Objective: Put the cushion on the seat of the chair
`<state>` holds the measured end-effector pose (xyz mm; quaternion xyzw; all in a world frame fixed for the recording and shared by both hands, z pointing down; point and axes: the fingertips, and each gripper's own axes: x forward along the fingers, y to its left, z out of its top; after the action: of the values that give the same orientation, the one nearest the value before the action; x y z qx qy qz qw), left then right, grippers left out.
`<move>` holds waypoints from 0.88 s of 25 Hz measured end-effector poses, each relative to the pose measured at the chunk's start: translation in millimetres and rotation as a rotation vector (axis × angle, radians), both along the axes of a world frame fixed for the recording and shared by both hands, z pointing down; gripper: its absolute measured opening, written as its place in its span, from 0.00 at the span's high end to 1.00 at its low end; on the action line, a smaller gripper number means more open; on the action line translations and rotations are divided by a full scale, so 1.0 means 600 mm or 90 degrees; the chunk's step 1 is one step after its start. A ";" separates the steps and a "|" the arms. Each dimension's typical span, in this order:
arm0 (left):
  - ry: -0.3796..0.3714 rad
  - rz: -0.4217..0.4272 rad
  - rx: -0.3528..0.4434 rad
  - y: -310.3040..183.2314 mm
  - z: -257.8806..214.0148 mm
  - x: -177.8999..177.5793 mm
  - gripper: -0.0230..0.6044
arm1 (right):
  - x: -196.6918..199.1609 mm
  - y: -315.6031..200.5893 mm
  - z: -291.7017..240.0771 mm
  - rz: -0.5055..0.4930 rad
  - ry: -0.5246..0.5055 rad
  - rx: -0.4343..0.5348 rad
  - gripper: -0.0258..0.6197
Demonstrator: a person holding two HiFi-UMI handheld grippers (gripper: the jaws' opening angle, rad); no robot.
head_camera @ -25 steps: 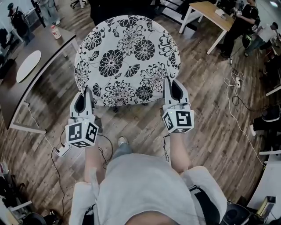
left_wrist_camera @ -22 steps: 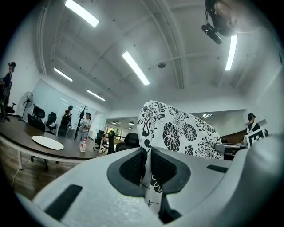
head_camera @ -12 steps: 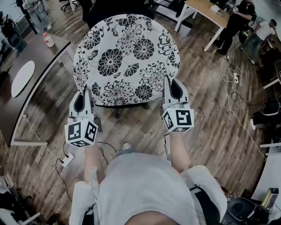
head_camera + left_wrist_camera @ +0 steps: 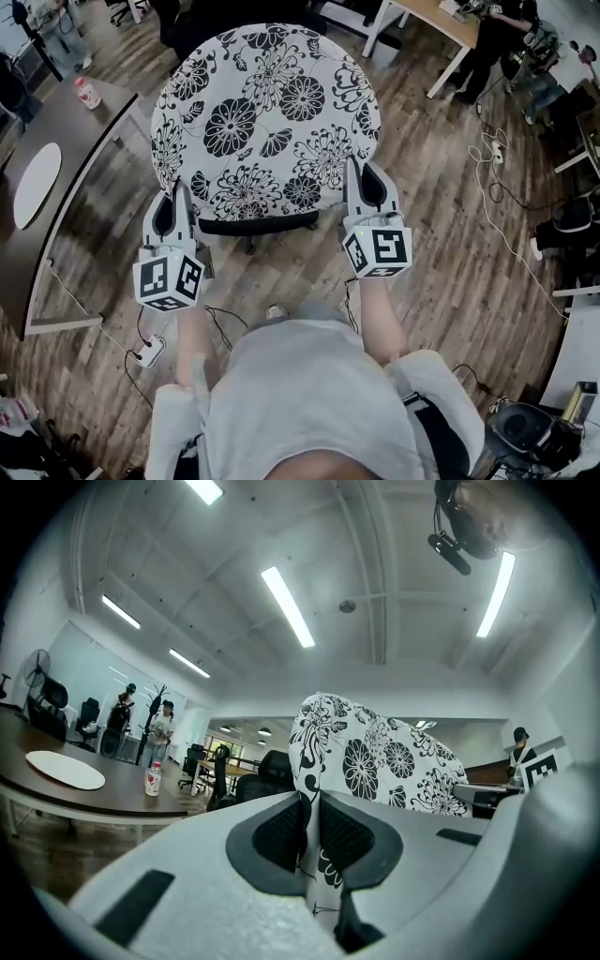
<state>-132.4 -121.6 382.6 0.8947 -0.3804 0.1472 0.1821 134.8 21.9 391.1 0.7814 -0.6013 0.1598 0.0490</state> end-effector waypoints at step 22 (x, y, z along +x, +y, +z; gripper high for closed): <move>0.003 -0.013 0.001 -0.005 0.008 0.003 0.93 | 0.009 -0.003 0.011 0.000 -0.010 0.000 0.92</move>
<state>-130.9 -124.4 387.1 0.8913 -0.3888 0.1432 0.1839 140.5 19.9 397.7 0.7801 -0.6016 0.1659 0.0441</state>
